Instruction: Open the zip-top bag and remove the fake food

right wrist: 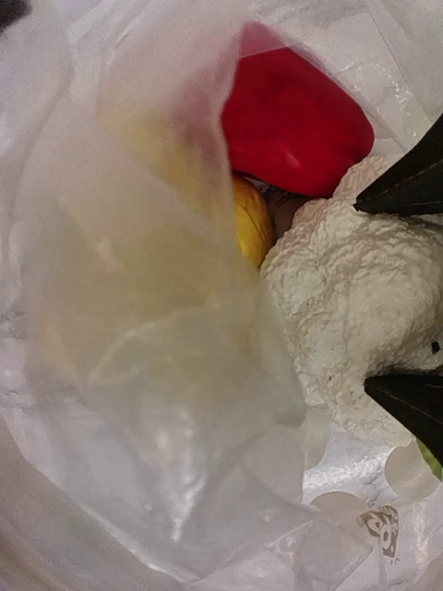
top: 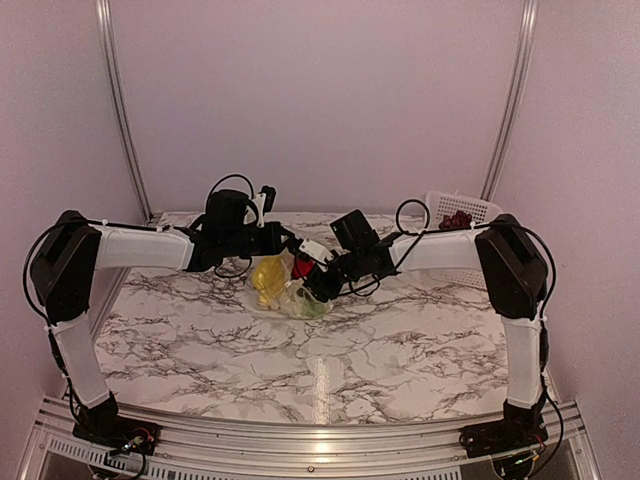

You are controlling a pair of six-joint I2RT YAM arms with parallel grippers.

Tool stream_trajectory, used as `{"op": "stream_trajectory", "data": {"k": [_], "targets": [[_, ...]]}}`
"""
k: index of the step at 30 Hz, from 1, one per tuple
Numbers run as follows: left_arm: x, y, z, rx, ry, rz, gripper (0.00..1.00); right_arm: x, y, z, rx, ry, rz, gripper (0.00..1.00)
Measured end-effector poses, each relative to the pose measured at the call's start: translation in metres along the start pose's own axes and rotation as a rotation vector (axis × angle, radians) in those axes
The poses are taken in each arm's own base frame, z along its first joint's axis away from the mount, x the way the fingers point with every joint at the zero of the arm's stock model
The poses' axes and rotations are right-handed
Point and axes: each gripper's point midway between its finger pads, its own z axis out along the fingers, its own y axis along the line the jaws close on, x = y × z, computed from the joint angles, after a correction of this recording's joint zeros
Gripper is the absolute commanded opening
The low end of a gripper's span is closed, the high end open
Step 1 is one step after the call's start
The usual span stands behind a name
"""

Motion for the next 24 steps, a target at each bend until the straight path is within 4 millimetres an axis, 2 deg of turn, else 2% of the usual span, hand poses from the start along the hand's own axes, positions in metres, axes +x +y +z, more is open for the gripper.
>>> {"op": "stream_trajectory", "data": {"k": [5,7,9,10,15,18,21,24], "targets": [[-0.003,0.006,-0.002,-0.013,-0.006,-0.012,0.24,0.001,0.001,0.001,0.001,-0.007,0.001,0.29],[-0.004,0.016,-0.007,-0.024,-0.009,-0.036,0.31,0.003,0.001,0.001,0.003,-0.014,0.002,0.26],[-0.006,0.029,-0.014,-0.034,-0.013,-0.068,0.45,0.003,0.002,-0.001,0.005,-0.025,-0.001,0.22],[-0.007,0.038,-0.018,-0.043,-0.018,-0.089,0.48,0.004,0.003,-0.001,0.006,-0.030,-0.003,0.20],[-0.018,0.079,-0.035,-0.112,-0.049,-0.151,0.56,0.007,0.007,-0.007,0.010,-0.056,-0.004,0.11],[-0.021,0.093,-0.038,-0.123,-0.051,-0.173,0.58,0.007,0.007,-0.008,0.013,-0.071,0.000,0.08],[-0.012,0.099,-0.033,-0.112,-0.022,-0.190,0.60,0.006,0.007,-0.008,0.015,-0.086,0.001,0.05],[0.010,0.105,-0.021,-0.090,0.041,-0.218,0.61,0.006,0.007,-0.008,0.018,-0.098,0.001,0.02]]}}
